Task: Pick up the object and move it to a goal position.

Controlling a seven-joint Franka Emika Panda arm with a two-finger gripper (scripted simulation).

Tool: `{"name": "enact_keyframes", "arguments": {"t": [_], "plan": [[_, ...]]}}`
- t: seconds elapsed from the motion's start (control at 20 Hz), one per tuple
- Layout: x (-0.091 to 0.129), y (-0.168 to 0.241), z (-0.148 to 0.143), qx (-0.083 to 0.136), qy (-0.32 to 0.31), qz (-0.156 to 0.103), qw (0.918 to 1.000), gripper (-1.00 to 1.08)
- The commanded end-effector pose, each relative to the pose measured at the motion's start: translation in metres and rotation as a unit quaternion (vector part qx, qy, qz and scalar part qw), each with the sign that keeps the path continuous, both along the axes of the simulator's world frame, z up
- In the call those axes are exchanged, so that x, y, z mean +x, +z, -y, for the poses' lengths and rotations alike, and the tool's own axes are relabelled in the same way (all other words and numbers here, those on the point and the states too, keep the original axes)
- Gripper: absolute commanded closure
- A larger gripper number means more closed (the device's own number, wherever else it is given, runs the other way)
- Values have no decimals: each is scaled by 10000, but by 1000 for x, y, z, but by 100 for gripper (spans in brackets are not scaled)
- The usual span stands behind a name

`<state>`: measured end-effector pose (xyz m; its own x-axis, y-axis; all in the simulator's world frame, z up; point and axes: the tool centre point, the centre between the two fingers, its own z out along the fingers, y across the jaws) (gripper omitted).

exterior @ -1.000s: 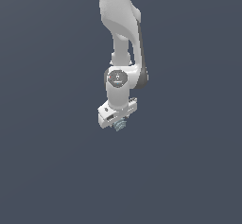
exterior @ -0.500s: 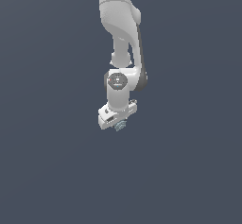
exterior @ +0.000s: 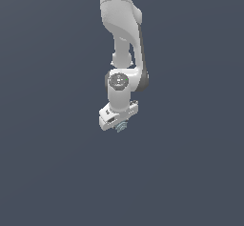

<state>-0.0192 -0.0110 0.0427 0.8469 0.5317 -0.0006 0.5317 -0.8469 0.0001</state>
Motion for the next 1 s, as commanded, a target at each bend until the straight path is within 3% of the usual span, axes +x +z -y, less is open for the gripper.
{"name": "enact_keyframes", "arguments": {"t": [0.0, 0.4, 0.95], "plan": [[2, 5, -2, 0, 1, 5, 10000, 108], [14, 46, -16, 1, 3, 4, 10000, 108], [47, 147, -52, 3, 6, 4, 10000, 108]]}}
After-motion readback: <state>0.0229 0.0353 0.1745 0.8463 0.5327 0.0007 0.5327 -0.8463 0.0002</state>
